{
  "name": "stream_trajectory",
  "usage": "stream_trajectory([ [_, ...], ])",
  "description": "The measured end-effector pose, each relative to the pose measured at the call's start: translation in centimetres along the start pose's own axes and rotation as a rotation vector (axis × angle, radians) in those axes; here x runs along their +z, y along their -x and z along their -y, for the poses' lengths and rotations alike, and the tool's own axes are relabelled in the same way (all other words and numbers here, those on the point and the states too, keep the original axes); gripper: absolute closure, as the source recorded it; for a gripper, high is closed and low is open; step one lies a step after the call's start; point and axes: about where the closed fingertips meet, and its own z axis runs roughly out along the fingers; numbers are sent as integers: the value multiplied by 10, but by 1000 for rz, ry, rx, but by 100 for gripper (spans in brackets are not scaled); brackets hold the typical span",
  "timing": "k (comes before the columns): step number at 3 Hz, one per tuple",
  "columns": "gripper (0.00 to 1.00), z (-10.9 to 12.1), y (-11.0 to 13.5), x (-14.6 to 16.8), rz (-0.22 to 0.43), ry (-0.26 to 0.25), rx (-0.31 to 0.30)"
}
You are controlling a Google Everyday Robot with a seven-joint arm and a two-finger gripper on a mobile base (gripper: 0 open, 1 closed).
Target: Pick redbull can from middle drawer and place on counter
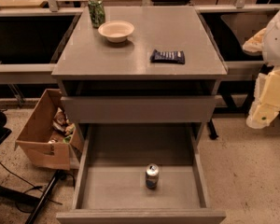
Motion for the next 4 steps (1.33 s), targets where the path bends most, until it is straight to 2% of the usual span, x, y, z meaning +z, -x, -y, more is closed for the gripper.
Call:
stream_trajectory([
  [2, 0, 0, 1, 2, 14, -6, 1],
  [3, 0, 0, -7, 33, 90, 13, 21],
  [4, 0, 1, -22, 89, 242, 31, 43],
])
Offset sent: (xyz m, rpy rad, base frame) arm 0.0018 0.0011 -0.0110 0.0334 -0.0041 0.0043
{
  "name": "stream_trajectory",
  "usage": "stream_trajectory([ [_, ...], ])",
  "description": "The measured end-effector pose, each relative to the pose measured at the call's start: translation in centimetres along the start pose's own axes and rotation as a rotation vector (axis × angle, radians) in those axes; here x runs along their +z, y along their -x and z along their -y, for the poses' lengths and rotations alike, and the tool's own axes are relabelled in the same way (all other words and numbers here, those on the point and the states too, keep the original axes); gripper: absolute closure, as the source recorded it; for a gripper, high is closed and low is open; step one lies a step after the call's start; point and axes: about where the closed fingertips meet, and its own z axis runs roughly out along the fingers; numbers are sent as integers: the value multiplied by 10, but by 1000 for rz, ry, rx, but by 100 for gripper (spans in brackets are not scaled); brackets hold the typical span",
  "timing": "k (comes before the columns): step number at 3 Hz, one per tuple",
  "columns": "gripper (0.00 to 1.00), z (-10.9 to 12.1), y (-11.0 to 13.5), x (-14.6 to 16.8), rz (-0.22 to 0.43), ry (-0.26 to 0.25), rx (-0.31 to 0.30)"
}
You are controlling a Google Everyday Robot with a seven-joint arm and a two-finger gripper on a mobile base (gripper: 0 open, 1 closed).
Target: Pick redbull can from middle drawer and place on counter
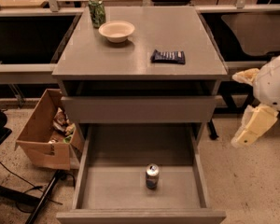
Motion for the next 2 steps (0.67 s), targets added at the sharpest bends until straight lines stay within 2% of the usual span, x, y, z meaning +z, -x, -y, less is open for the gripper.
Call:
stream_trajectory([
  [1, 0, 16, -28, 50, 219, -7, 31],
  [2, 0, 23, -44, 90, 405, 8, 10],
])
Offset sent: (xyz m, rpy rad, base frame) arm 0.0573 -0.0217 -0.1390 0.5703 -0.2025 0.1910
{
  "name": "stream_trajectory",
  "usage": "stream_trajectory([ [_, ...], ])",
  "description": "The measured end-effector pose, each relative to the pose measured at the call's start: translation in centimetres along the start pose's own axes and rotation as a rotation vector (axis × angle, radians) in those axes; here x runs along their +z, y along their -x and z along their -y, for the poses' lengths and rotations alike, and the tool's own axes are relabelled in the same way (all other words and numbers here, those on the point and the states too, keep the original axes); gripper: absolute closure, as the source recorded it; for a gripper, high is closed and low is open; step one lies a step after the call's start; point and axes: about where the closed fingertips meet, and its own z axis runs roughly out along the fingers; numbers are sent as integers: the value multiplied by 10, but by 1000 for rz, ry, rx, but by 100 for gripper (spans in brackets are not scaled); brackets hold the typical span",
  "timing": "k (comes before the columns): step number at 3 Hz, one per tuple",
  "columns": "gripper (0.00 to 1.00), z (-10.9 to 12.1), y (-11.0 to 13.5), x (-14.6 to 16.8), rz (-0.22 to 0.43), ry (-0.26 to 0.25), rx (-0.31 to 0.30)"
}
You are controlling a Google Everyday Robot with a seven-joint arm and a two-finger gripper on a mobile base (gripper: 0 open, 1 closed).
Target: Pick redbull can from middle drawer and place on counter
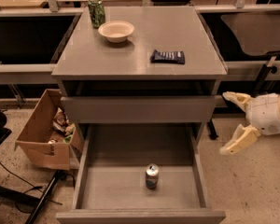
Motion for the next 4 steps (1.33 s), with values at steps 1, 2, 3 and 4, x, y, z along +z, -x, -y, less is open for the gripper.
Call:
stream_trajectory([
  [1, 0, -6, -17, 5, 71, 21, -22],
  [2, 0, -8, -21, 7, 82, 26, -29],
  [3, 0, -8, -27, 22, 132, 41, 2],
  [4, 0, -11, -74, 116, 275, 41, 72],
])
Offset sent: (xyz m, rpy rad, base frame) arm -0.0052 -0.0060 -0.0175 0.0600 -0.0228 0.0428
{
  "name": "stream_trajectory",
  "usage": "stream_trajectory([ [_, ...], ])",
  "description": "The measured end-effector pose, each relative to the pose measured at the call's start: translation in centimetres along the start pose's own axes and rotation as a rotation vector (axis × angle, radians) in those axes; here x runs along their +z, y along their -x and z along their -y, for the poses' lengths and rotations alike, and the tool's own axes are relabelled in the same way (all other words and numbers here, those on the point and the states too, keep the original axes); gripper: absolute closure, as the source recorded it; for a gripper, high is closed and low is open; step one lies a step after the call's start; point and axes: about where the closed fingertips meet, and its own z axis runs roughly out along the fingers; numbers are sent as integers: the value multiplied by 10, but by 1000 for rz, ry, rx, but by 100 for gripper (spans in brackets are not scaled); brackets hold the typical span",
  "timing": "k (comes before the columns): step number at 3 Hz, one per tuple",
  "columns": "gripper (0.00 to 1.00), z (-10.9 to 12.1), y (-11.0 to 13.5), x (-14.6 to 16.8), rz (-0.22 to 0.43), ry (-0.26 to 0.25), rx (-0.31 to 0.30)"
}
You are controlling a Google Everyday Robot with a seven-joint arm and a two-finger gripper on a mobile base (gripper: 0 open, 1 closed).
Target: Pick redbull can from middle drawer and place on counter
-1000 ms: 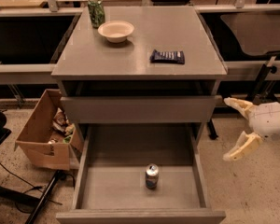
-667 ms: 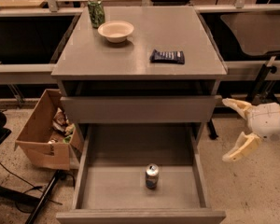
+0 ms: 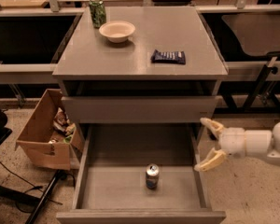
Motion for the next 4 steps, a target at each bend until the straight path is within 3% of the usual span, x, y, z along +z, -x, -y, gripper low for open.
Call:
stream_trajectory([
  [1, 0, 4, -43, 60, 122, -1, -9],
  [3, 0, -23, -106, 159, 162, 104, -54],
  [4, 0, -27, -108, 166, 149, 121, -55],
])
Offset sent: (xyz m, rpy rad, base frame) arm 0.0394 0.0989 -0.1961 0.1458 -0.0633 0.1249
